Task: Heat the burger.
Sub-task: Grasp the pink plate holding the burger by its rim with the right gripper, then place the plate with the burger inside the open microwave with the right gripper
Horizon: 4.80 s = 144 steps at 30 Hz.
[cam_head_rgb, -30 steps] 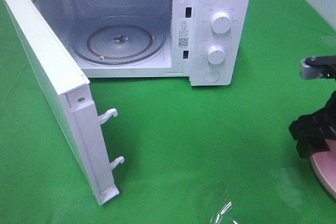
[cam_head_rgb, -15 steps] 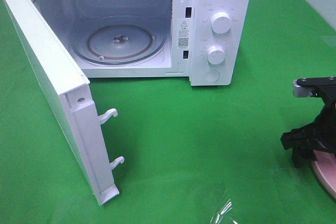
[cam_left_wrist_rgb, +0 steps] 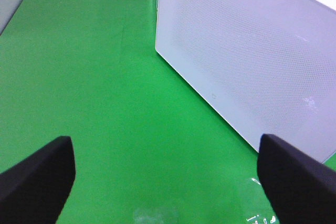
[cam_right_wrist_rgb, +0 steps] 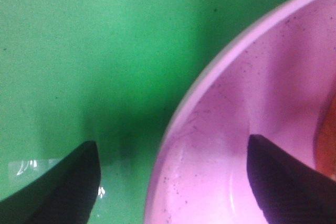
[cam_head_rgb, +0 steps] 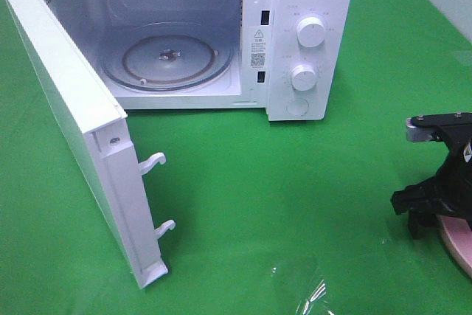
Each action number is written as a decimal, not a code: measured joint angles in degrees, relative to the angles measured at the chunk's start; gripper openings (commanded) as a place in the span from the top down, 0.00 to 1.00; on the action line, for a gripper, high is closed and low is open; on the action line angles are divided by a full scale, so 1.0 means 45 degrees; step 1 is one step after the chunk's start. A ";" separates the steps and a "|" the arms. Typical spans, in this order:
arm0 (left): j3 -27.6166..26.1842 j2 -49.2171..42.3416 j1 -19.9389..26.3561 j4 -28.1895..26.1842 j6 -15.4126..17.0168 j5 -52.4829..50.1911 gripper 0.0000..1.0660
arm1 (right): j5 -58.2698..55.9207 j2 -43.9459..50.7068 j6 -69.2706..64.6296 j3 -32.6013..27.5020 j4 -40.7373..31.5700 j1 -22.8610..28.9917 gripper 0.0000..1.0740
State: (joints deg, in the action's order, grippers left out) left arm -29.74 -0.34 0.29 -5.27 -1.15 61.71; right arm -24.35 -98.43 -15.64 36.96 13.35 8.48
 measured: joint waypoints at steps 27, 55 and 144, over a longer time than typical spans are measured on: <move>0.0000 0.0000 0.0000 0.0000 0.0000 0.0000 0.20 | -0.0115 -0.0013 -0.0560 0.0038 -0.0191 0.0000 1.00; 0.0000 0.0000 0.0000 0.0000 0.0000 0.0000 0.20 | -0.2534 0.1171 -0.4214 -0.0076 0.3743 0.2725 1.00; 0.0000 0.0000 0.0000 0.0000 0.0000 0.0000 0.20 | -0.4635 0.3591 -0.0560 -0.0115 0.6328 1.2541 1.00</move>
State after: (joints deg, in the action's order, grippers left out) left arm -29.74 -0.34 0.29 -5.27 -1.15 61.71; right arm -45.21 -82.28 -18.16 36.44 41.83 64.92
